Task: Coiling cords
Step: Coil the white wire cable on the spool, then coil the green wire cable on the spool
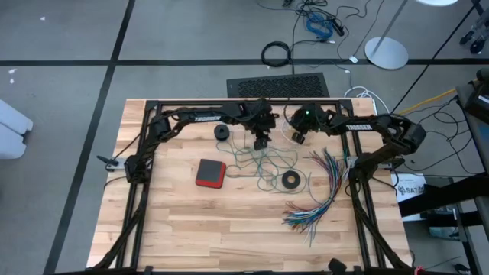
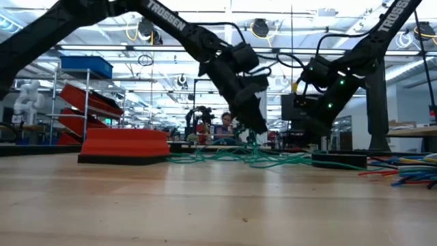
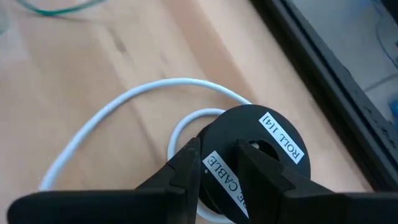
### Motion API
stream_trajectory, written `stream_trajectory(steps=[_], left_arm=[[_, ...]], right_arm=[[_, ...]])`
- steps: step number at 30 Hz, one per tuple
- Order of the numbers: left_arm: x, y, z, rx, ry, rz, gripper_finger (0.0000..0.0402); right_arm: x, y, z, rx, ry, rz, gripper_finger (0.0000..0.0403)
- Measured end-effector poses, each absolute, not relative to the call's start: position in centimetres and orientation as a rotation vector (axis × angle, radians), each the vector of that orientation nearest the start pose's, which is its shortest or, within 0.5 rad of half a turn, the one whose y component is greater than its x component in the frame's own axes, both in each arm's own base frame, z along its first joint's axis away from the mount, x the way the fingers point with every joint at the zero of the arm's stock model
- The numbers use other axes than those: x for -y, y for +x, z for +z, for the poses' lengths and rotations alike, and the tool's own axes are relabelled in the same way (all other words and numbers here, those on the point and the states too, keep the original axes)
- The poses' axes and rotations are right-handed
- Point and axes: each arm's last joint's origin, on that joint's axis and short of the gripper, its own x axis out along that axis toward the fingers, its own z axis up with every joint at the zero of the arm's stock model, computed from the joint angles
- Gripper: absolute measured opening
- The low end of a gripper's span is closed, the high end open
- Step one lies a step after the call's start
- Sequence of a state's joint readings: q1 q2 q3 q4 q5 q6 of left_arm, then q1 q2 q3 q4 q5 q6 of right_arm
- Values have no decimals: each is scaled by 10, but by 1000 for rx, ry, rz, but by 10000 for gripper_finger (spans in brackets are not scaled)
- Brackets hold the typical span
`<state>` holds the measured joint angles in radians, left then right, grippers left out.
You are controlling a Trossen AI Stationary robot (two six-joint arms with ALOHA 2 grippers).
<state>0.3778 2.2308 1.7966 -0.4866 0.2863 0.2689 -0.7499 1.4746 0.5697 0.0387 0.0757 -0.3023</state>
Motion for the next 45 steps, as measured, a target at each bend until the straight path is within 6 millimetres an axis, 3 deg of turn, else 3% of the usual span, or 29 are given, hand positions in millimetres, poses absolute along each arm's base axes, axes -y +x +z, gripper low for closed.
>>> stream_trajectory(steps=[5, 13, 18, 24, 28, 33, 38, 45], left_arm=[[-183, 438, 211, -921, 32, 24, 203], [-215, 394, 194, -1191, -79, 94, 203], [-230, 373, 195, -1208, -185, 152, 203], [-226, 348, 220, -1148, -162, 209, 203], [-224, 319, 246, -1032, -126, 292, 203], [-202, 283, 256, -915, -102, 329, 203], [-178, 254, 238, -888, -131, 331, 203], [-158, 239, 190, -826, -154, 339, 203]], right_arm=[[186, 175, 137, -954, 54, -684, 89], [194, 165, 136, -957, 79, -739, 89], [196, 163, 136, -965, 78, -774, 89], [195, 158, 143, -976, 50, -836, 89], [192, 158, 159, -892, 24, -846, 89], [181, 163, 179, -755, 37, -758, 89], [164, 174, 192, -627, 84, -543, 89], [143, 198, 200, -518, 81, -387, 89]])
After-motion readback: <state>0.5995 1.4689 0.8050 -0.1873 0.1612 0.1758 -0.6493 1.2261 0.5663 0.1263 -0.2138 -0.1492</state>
